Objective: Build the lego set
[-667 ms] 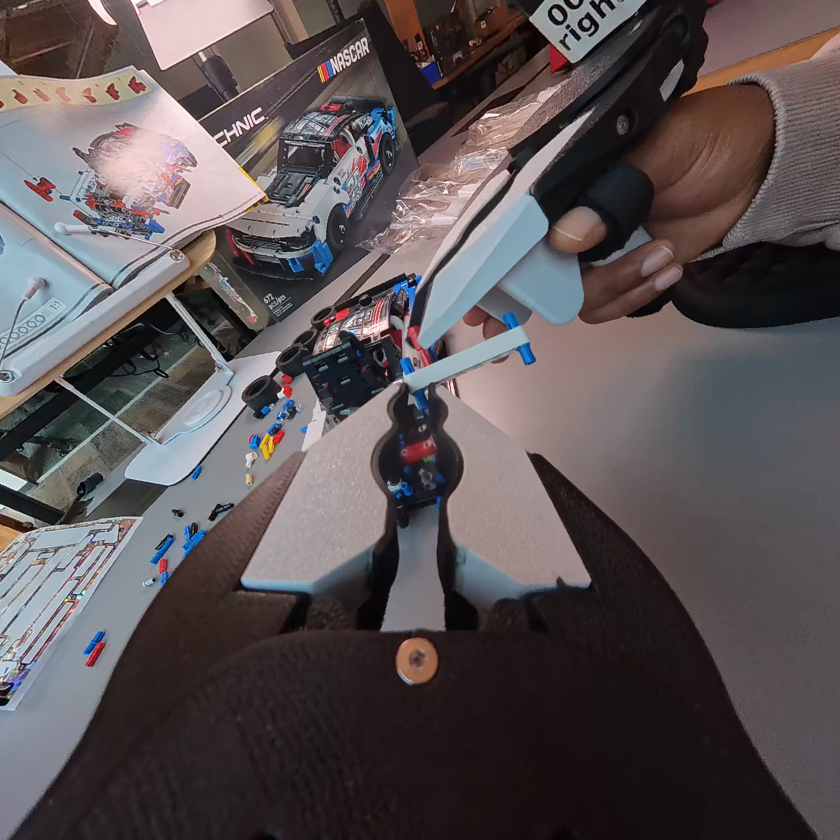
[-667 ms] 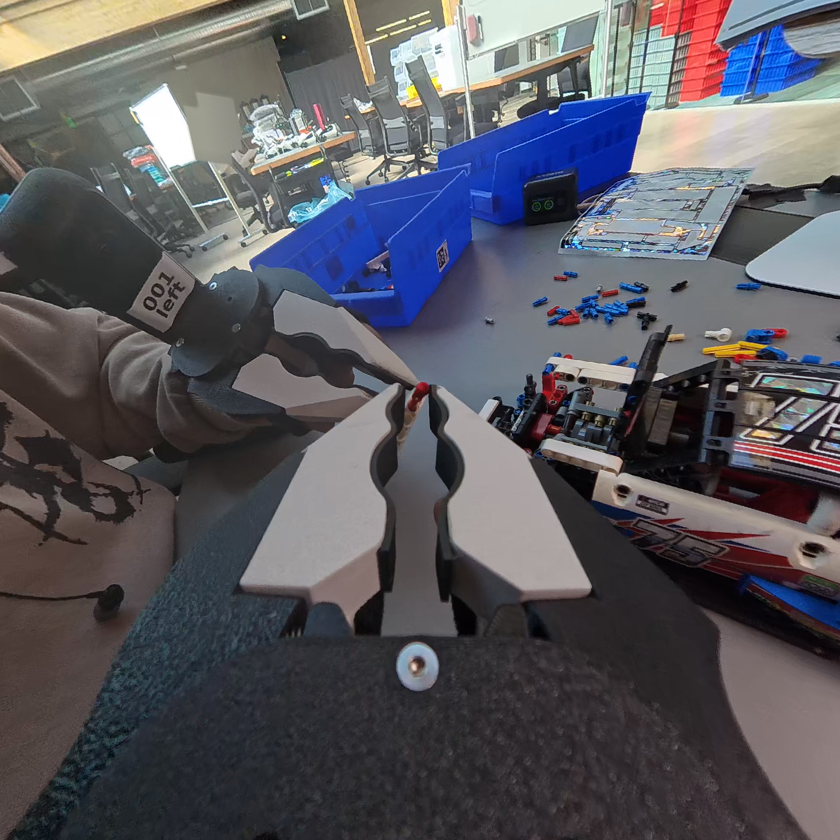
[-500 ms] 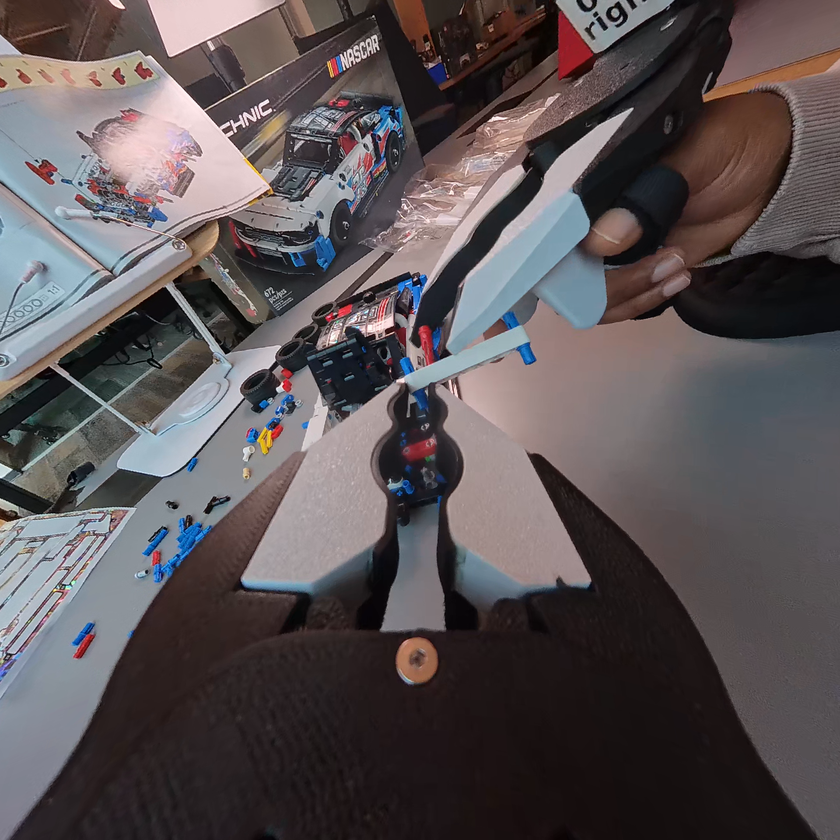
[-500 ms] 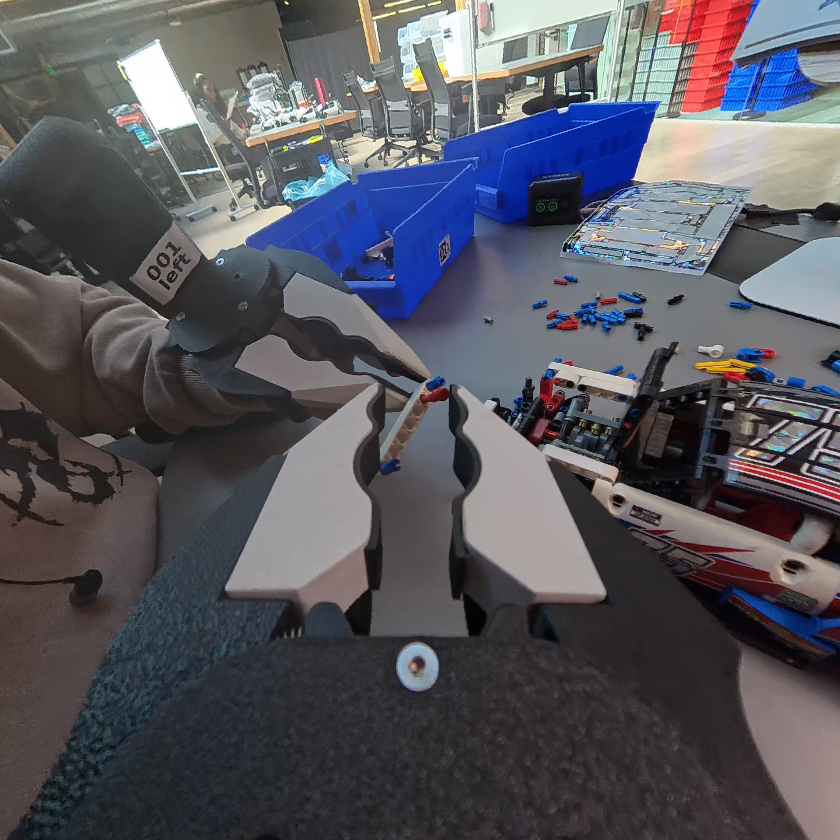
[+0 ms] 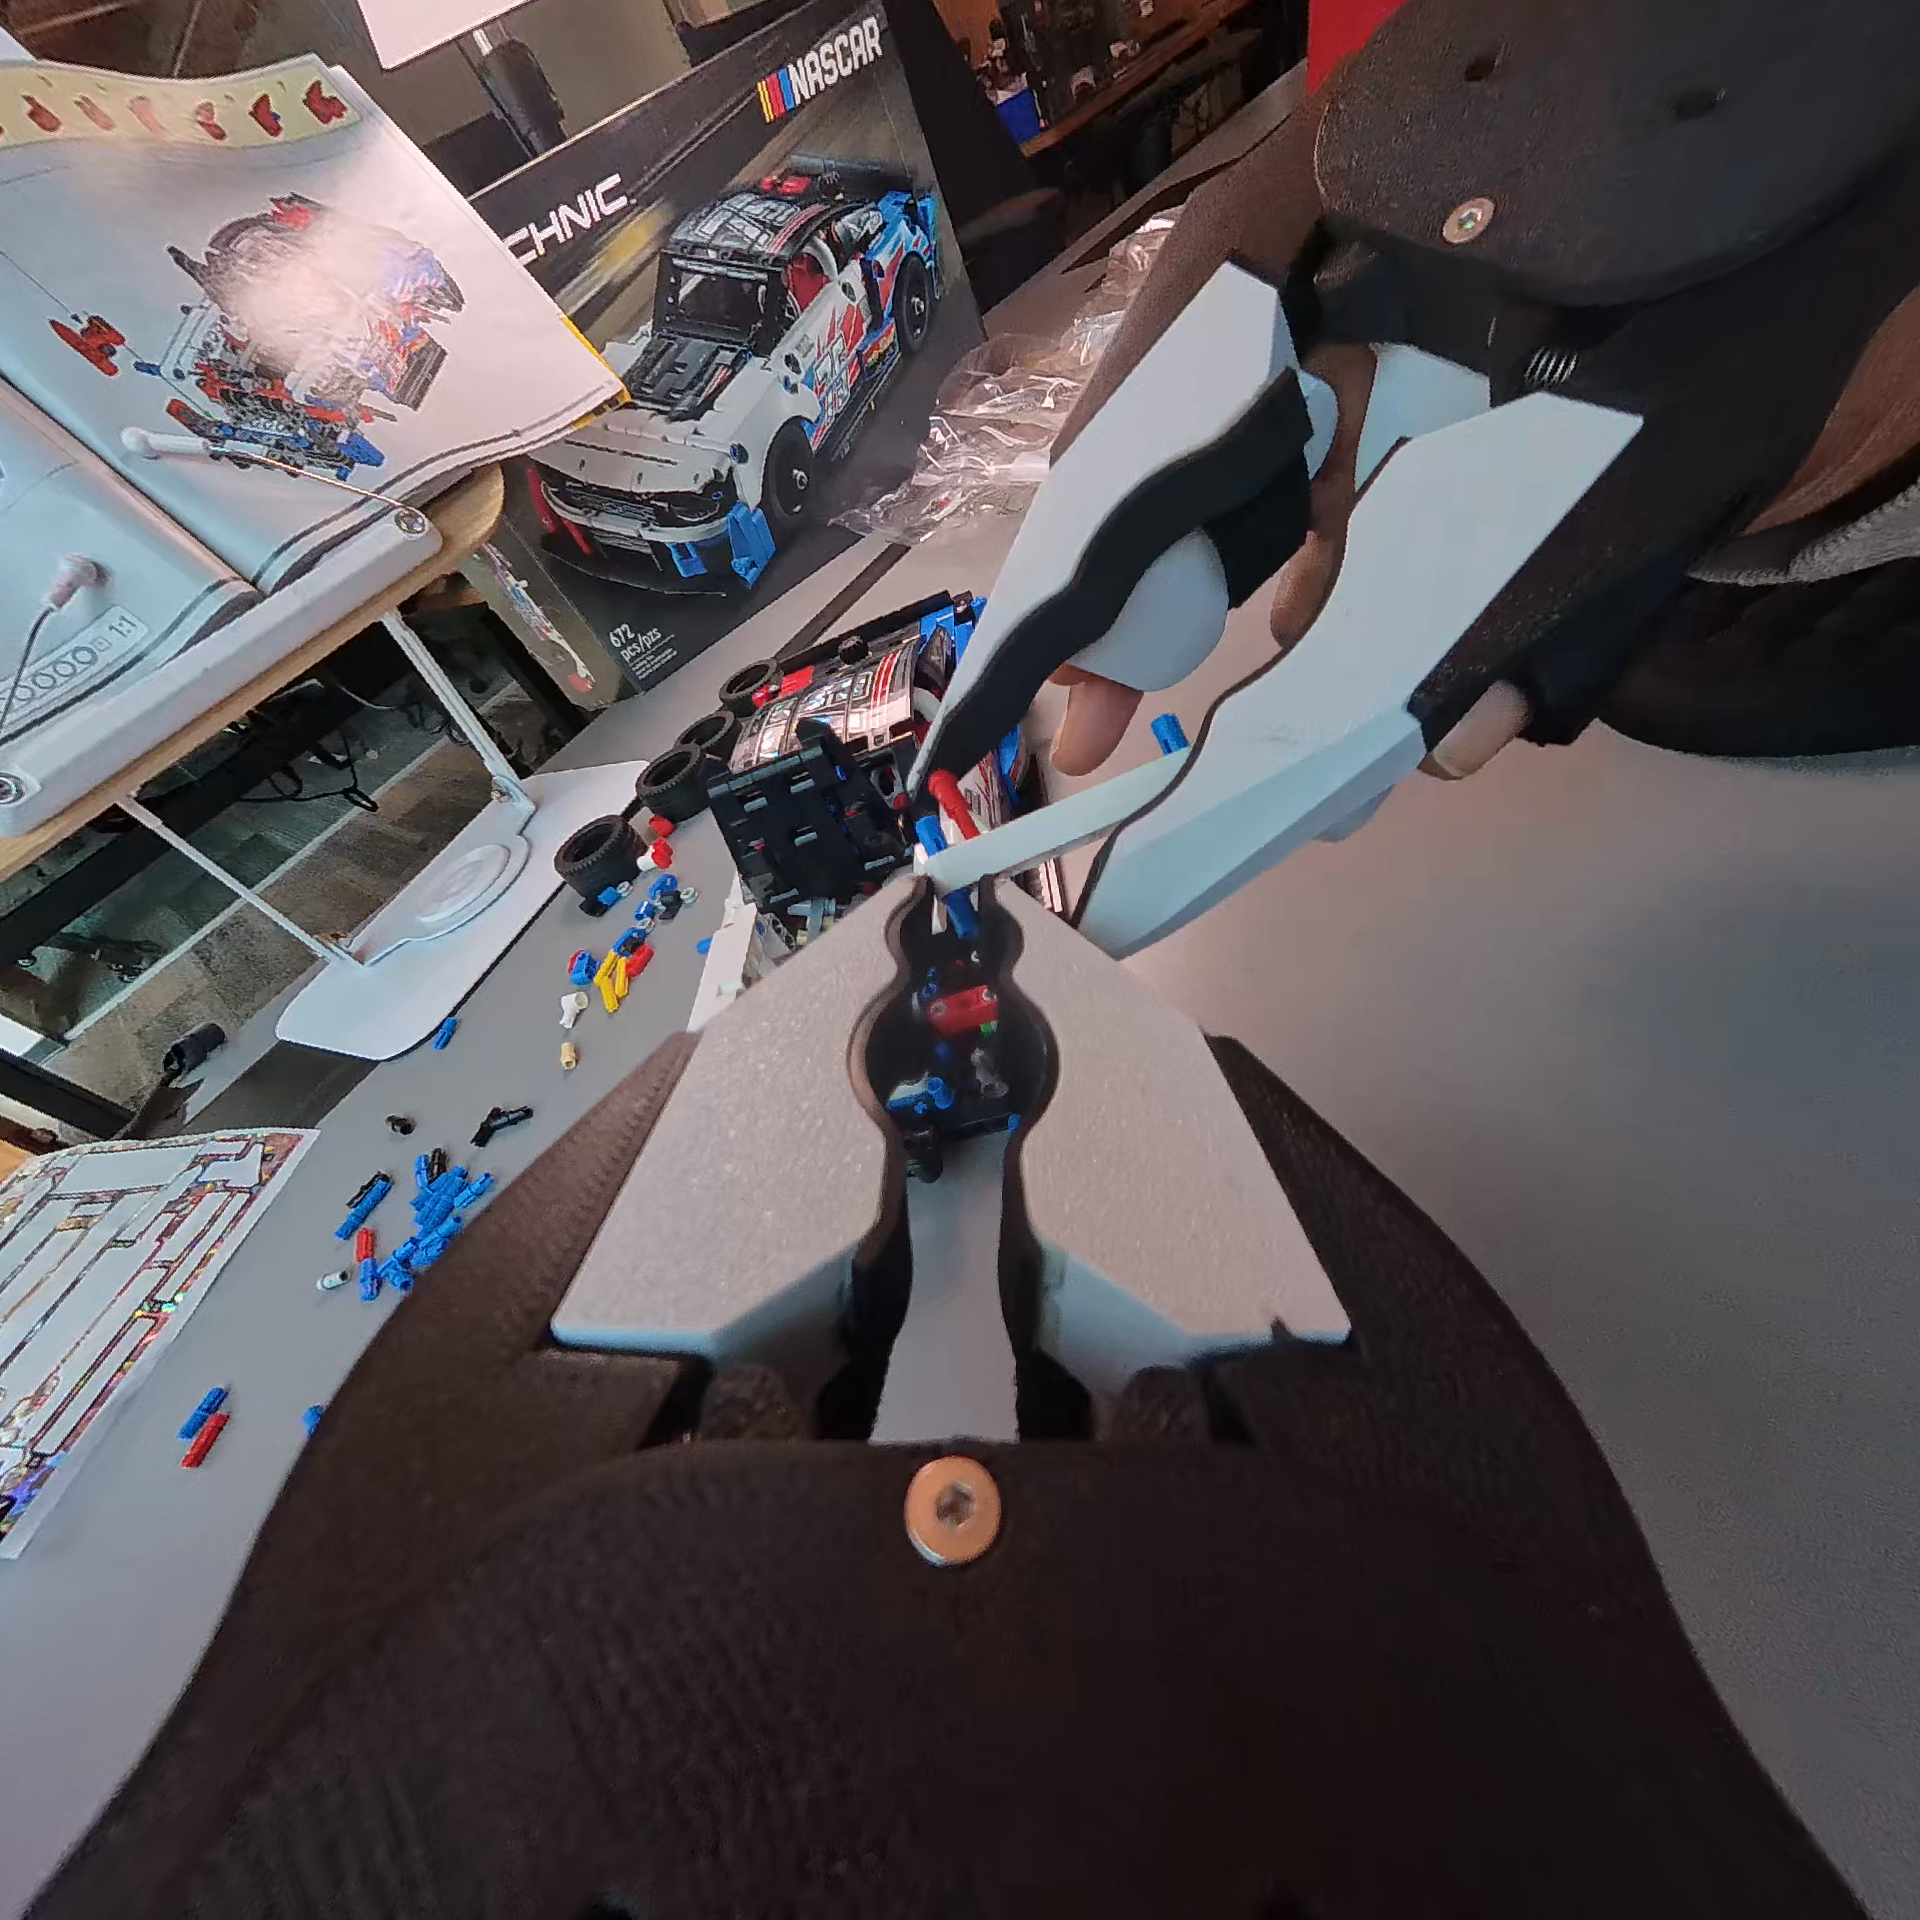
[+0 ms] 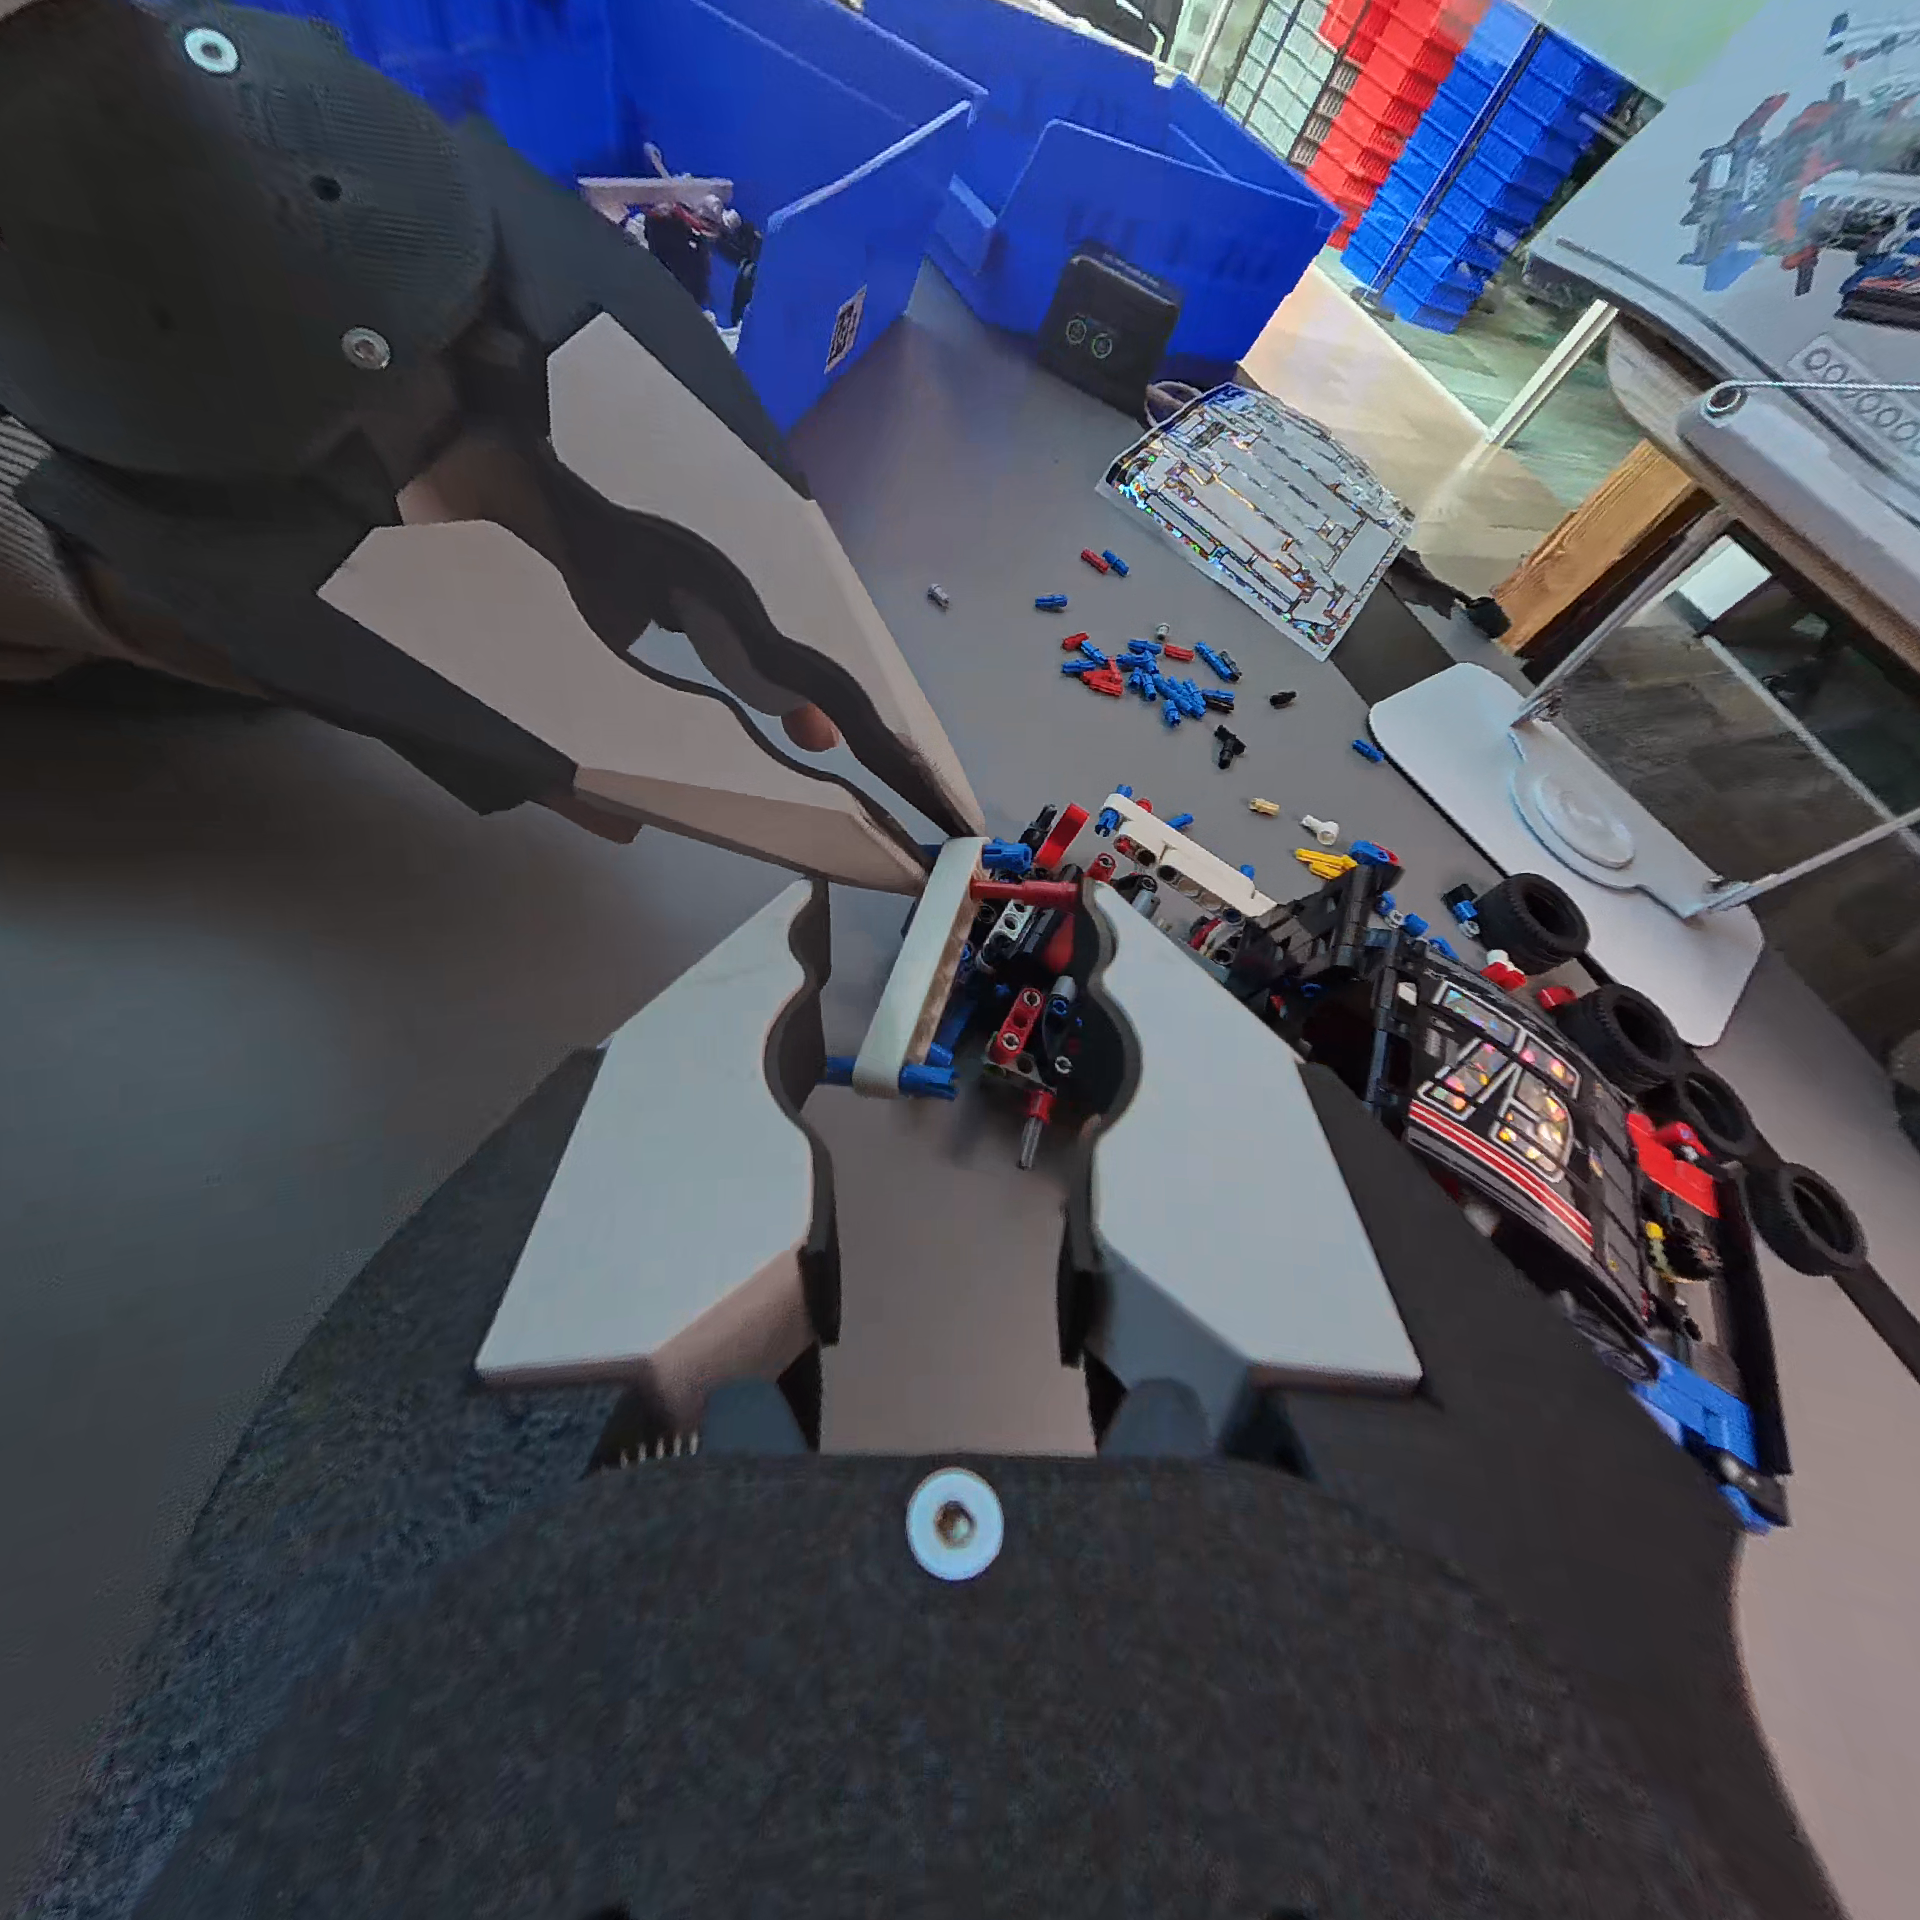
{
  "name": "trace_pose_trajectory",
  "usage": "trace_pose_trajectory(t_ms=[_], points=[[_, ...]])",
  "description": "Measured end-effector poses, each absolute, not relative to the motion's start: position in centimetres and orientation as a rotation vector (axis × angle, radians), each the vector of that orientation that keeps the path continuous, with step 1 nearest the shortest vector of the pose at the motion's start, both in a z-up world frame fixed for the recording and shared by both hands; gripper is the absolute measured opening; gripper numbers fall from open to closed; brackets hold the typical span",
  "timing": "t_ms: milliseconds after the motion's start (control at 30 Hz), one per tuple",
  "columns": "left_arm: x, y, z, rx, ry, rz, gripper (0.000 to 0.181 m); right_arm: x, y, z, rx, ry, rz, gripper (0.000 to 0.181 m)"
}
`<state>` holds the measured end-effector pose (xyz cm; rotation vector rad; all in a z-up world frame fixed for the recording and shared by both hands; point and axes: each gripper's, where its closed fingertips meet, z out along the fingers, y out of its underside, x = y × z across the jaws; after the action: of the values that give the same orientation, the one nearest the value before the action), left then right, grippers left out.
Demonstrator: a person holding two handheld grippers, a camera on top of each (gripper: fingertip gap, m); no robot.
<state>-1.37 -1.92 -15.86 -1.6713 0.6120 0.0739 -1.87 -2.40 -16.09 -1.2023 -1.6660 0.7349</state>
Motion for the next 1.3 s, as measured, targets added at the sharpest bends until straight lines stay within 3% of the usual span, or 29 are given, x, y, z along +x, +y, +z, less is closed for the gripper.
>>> trace_pose_trajectory(t_ms=[33,233,400,500,533,733,1067,1300], points=[[-1.4,-1.9,-15.9,-1.674,0.611,0.066,0.006,-1.9,-2.2,-16.2,-1.180,-1.672,0.692,0.040],[-1.1,-2.0,-16.4,-1.722,0.560,-0.101,0.008,-1.4,-1.2,-16.6,-1.025,-1.725,0.485,0.023],[-0.7,-2.3,-17.0,-1.780,0.477,-0.398,0.007,-1.1,-1.4,-17.2,-0.917,-1.781,0.468,0.020],[-0.7,-2.6,-16.6,-1.794,0.329,-0.740,0.019,-0.8,-1.5,-17.0,-0.870,-1.781,0.493,0.016],[-0.8,-2.6,-16.5,-1.795,0.275,-0.852,0.023,-0.7,-1.6,-16.8,-0.848,-1.770,0.504,0.006],[0.3,-3.7,-16.0,-1.757,0.206,-1.234,0.018,-0.7,-2.8,-17.1,-0.762,-1.792,0.497,0.006],[0.3,-3.6,-17.0,-1.813,0.184,-1.226,0.005,-0.6,-3.6,-18.1,-0.701,-1.850,0.482,0.006],[0.0,-3.4,-17.7,-1.844,0.125,-1.265,0.005,-0.6,-3.2,-18.0,-0.723,-1.862,0.492,0.024]])
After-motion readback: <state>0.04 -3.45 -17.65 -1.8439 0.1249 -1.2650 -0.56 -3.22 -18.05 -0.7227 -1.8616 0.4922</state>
